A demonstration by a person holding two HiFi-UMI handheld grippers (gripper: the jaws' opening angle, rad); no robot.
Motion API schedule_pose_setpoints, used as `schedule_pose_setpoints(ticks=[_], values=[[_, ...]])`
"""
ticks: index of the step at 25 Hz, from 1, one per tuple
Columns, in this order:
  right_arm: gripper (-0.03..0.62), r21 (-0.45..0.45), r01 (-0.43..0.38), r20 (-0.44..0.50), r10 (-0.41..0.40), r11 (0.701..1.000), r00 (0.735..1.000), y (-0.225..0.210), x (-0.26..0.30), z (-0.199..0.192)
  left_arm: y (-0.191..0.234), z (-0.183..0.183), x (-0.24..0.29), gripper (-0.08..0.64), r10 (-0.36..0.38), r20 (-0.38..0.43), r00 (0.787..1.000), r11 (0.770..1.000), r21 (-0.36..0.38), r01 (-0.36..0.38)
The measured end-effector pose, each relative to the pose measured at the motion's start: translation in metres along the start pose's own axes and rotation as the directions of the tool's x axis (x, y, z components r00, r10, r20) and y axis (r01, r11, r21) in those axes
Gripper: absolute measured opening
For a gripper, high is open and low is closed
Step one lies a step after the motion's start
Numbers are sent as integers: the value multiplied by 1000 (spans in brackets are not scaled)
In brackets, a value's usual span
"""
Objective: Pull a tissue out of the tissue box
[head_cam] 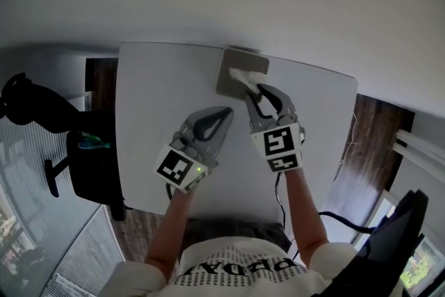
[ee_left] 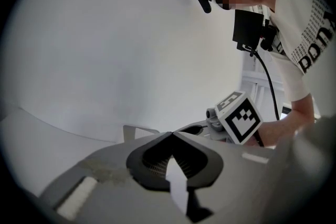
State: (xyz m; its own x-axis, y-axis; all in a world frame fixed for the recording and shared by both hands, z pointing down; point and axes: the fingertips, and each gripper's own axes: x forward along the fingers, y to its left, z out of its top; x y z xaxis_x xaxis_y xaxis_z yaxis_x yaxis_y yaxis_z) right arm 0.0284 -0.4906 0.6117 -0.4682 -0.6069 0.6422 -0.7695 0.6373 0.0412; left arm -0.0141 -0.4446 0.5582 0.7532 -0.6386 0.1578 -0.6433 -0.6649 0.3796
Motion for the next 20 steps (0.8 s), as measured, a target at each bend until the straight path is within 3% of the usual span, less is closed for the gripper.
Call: schedule_pose_setpoints(ticks=[2, 3, 9, 15, 20], values=[[21, 9, 28, 5, -28, 1000, 1000, -5, -1, -1, 0, 0, -2, -6, 8, 0, 1000, 1000, -10, -8], [14, 12, 37, 7, -37, 999, 999, -6, -1, -2, 1, -2, -3, -6, 9, -10, 1000, 1000, -7, -9], [14, 12, 30, -2, -30, 999, 1000, -5, -2, -6, 2, -8, -3, -6, 5, -32, 999, 1000, 6, -5], [12, 14, 32, 0, -32, 999, 999, -6, -4, -5, -5, 0, 4, -6, -2, 3, 1000, 1000, -25, 2], [11, 17, 34, 7, -34, 999, 999, -9, -8, -1, -8, -4, 3, -6, -15, -30, 999, 1000, 0, 15]])
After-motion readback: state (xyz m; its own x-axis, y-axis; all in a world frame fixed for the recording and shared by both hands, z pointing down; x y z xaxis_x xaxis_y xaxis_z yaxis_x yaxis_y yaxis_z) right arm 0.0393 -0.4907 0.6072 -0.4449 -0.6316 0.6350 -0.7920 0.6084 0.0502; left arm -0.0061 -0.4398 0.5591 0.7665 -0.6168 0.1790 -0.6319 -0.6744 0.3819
